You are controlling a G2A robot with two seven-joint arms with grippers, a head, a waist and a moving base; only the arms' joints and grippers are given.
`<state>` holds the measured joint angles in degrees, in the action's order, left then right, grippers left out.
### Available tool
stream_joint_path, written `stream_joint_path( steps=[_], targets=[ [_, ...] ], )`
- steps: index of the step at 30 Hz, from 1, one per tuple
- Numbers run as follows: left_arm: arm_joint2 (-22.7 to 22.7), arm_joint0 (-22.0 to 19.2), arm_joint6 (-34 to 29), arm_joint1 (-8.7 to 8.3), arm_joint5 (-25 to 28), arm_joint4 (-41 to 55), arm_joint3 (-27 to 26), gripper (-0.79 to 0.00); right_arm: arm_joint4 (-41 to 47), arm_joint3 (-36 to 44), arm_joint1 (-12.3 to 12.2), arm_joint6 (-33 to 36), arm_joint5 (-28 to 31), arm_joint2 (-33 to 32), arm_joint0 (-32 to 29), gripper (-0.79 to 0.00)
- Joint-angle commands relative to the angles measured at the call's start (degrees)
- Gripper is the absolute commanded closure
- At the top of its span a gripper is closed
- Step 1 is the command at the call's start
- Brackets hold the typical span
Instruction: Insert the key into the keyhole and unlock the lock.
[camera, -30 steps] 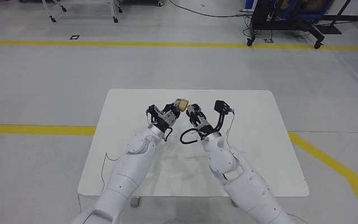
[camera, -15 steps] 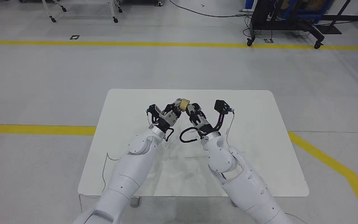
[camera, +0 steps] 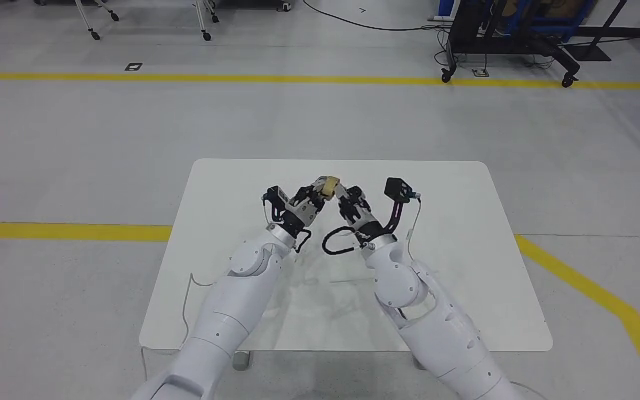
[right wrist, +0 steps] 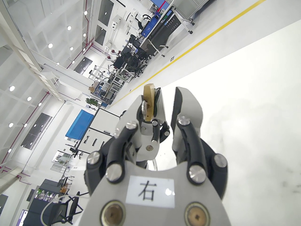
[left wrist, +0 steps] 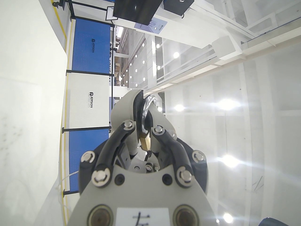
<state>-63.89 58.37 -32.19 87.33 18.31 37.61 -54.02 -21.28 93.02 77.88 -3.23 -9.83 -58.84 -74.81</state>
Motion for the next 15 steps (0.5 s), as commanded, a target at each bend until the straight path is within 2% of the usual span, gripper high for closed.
stream_joint_path(
  steps=[1, 2, 8, 15],
  targets=[
    [-0.1, 0.1, 0.1, 0.02, -0.1, 0.1, -0.1, 0.000, -0.1, 0.0, 0.1, 0.0, 0.1, -0.1, -0.1, -0.428],
    [-0.1, 0.1, 0.1, 0.03, -0.1, 0.1, -0.1, 0.000, -0.1, 0.1, 0.1, 0.0, 0.2, -0.2, -0.2, -0.397],
    [-0.3, 0.2, 0.2, 0.05, -0.3, -0.2, -0.2, 0.000, -0.5, 0.4, 0.3, 0.2, 0.5, -0.6, -0.6, -0.376],
    [-0.7, 0.2, 1.0, 0.02, -0.3, -0.8, -0.3, 0.000, 0.5, 0.9, 0.5, 1.1, 0.9, -1.6, -1.2, -0.406]
  ],
)
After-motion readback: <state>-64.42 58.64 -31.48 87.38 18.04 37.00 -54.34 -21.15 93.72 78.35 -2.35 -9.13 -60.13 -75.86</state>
